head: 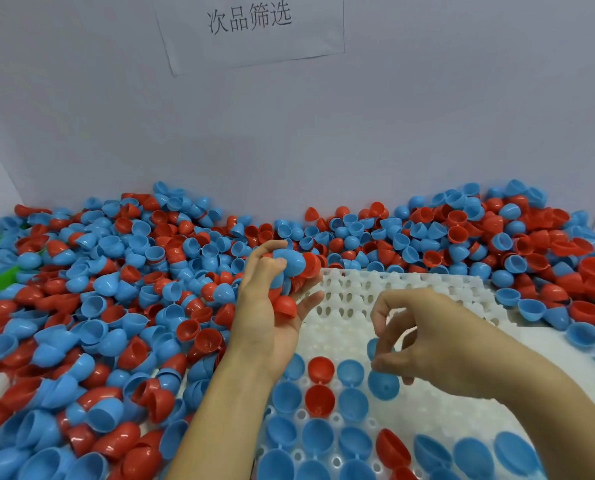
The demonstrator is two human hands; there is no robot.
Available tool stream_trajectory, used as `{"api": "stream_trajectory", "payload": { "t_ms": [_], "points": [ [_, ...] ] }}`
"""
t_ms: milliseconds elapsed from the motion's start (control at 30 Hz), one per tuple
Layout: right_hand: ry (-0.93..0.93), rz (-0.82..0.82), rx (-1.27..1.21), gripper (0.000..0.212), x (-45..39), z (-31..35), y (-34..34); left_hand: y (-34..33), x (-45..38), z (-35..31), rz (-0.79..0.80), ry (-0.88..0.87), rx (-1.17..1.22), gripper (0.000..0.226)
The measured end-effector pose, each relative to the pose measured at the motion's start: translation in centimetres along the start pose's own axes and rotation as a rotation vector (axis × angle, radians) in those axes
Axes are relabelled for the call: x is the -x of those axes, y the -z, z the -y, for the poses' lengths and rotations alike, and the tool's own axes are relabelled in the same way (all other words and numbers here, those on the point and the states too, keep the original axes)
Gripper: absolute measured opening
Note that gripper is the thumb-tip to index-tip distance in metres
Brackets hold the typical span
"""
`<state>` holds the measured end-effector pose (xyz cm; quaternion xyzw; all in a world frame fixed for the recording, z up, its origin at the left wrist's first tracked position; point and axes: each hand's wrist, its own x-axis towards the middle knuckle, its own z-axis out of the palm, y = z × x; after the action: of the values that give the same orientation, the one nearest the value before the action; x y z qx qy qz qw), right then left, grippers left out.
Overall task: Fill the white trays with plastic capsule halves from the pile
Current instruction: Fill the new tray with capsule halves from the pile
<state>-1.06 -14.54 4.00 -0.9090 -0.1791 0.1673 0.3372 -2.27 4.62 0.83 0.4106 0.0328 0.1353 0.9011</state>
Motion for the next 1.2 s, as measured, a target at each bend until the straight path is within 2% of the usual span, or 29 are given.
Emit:
{"api": "stream_trajectory", "payload": {
  "t_ms": [300, 533, 600, 700, 767, 833, 933, 1200],
  "points": [
    [-0.026, 0.154, 0.195, 0.018, -0.2, -0.5, -0.5, 0.0, 0.0, 0.1, 0.030, -0.015, -0.015, 0.024],
    [0.013, 0.186, 0.124, 0.012, -0.1, -0.9, 0.1, -0.2, 0.1, 0.1, 0.057, 0.022, -0.035, 0.025],
    [0.076, 0.092, 0.081, 0.010, -0.3, -1.1, 0.2, -0.2, 0.2, 0.1, 0.078, 0.034, -0.041, 0.026],
    [0.192, -0.212, -0.031, 0.007, -0.9, -0.8, -0.3, -0.2, 0.4, 0.0, 0.134, 0.056, -0.062, 0.020],
    [0.266, -0.326, -0.186, 0.024, -1.2, -0.4, -1.1, -0.2, 0.5, 0.1, 0.202, 0.066, -0.090, 0.018],
    [0.343, -0.365, -0.306, 0.026, -1.5, 0.1, -1.8, -0.2, 0.7, 0.0, 0.276, 0.078, -0.128, 0.019],
    [0.402, -0.436, -0.378, 0.015, -1.9, 0.5, -2.3, -0.4, 0.8, 0.0, 0.343, 0.097, -0.182, 0.029],
    [0.360, -0.545, -0.428, 0.011, -2.4, 0.3, -2.9, -0.5, 0.7, 0.4, 0.286, 0.083, -0.228, 0.023]
  ]
}}
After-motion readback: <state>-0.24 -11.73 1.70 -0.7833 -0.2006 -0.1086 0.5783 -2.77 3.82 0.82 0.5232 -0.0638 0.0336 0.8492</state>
